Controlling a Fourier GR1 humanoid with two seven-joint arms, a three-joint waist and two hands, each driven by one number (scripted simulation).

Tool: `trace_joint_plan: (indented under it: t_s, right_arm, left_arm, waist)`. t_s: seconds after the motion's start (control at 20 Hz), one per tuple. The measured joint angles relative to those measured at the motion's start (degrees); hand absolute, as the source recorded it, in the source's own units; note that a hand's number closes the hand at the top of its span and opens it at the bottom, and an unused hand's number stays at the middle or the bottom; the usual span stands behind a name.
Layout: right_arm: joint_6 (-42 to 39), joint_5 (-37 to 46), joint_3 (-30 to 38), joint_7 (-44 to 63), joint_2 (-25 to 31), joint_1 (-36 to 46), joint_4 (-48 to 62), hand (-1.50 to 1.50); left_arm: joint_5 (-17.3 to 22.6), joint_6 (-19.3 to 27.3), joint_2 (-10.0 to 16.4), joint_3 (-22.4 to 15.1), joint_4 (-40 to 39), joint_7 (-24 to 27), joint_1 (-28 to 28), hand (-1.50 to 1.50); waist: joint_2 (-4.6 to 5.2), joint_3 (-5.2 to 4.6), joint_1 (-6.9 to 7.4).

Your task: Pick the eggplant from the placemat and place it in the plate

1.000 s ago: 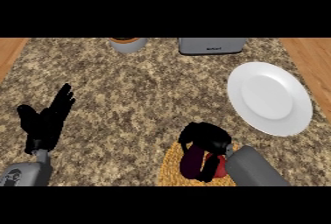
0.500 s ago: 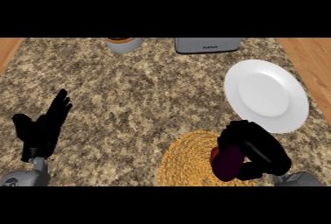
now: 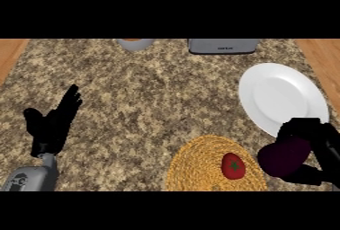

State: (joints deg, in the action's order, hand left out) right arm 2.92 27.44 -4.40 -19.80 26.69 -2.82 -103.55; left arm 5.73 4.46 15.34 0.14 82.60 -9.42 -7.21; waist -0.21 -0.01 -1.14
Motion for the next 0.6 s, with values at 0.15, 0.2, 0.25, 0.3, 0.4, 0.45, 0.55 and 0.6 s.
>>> trace_joint_plan:
  t_s: [0.15,0.2,0.25,0.3,0.4,0.45,0.55,0.6]
  right_arm:
    - [-1.81,-3.52,4.59,0.08,0.43,2.77,4.58,1.50]
    - [-2.11,-4.01,5.84,-0.80,0.59,4.05,7.25,1.50]
    - [-1.98,-4.34,7.14,-1.94,0.77,5.41,10.39,1.50]
    - [-2.56,-4.93,8.57,-2.41,1.49,7.72,13.51,1.50]
    - [-2.72,-4.84,10.22,-3.69,2.03,11.01,19.31,1.50]
    - [-2.97,-4.81,10.98,-4.54,2.35,12.78,22.32,1.50]
    - [-2.92,-4.35,12.38,-7.33,3.23,16.34,29.52,1.50]
    - [-2.62,-3.59,12.56,-8.28,3.42,18.52,32.92,1.50]
  left_arm:
    - [-0.06,-0.93,0.29,0.81,-1.71,0.85,-1.09,0.00]
    - [-0.34,-0.99,0.05,0.63,-1.69,0.85,-1.14,0.00]
    - [-0.02,-1.55,0.32,1.00,-1.64,0.95,-1.05,0.00]
    - [-0.11,-1.64,0.33,1.03,-1.59,0.77,-1.27,0.00]
    - [-0.80,-0.81,-0.47,0.32,0.10,-0.80,-1.43,0.00]
    - [-0.56,-1.37,-0.28,0.72,-0.30,-0.79,-1.72,0.00]
    - [-0.75,-1.58,-0.34,0.91,-0.18,-0.67,-1.62,0.00]
    - [-1.02,-1.44,-0.75,0.92,-0.97,-0.24,-2.01,0.00]
  waist:
    - [0.16,0.00,0.61]
    - [0.19,0.00,0.79]
    - [0.23,0.01,1.00]
    - [0.28,0.03,1.21]
    - [0.29,0.03,1.45]
    - [0.31,0.04,1.50]
    - [0.36,0.04,1.72]
    - [0.39,0.05,1.76]
